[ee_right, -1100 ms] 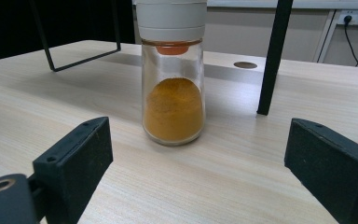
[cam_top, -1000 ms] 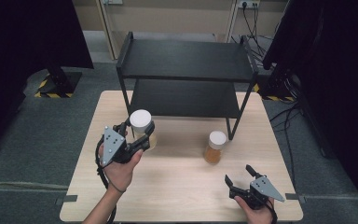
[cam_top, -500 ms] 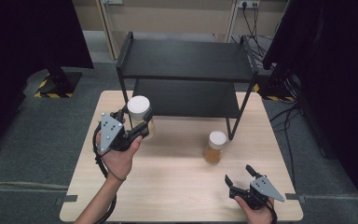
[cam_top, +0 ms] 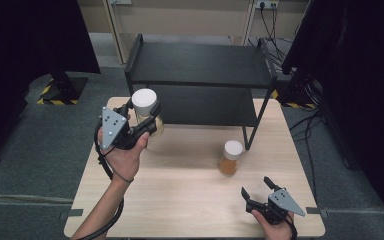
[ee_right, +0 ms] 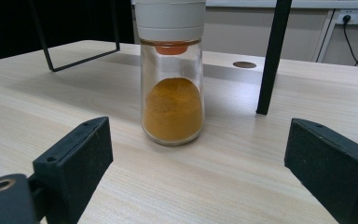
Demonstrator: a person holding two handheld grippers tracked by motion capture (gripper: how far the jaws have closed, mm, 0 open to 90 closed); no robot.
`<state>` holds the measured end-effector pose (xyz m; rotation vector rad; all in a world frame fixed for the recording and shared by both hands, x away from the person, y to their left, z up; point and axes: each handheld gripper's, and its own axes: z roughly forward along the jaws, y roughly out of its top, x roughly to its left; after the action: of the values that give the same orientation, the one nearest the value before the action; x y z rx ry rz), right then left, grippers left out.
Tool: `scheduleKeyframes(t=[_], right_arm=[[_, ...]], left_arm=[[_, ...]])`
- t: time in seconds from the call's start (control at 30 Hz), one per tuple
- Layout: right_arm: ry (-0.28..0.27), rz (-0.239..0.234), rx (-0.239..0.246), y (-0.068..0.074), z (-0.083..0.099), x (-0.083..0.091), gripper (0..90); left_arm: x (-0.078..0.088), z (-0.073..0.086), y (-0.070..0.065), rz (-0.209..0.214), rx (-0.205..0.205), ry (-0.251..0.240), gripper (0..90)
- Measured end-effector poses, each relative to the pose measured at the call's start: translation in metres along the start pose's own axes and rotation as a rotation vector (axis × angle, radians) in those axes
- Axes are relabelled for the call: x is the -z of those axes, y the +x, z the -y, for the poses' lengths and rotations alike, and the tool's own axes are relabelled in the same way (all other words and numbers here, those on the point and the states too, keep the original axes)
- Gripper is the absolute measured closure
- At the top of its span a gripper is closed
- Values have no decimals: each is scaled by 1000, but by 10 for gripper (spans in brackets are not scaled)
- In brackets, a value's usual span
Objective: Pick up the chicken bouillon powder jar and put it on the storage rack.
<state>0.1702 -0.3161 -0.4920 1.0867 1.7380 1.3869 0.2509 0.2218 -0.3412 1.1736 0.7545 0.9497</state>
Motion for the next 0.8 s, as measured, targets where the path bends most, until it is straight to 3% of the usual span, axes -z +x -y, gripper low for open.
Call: scheduleKeyframes(t=[0.8], right_arm=[[2, -1, -1, -1, 0, 0, 81]], left_arm=[[-35, -51, -1, -38, -20, -25, 342]])
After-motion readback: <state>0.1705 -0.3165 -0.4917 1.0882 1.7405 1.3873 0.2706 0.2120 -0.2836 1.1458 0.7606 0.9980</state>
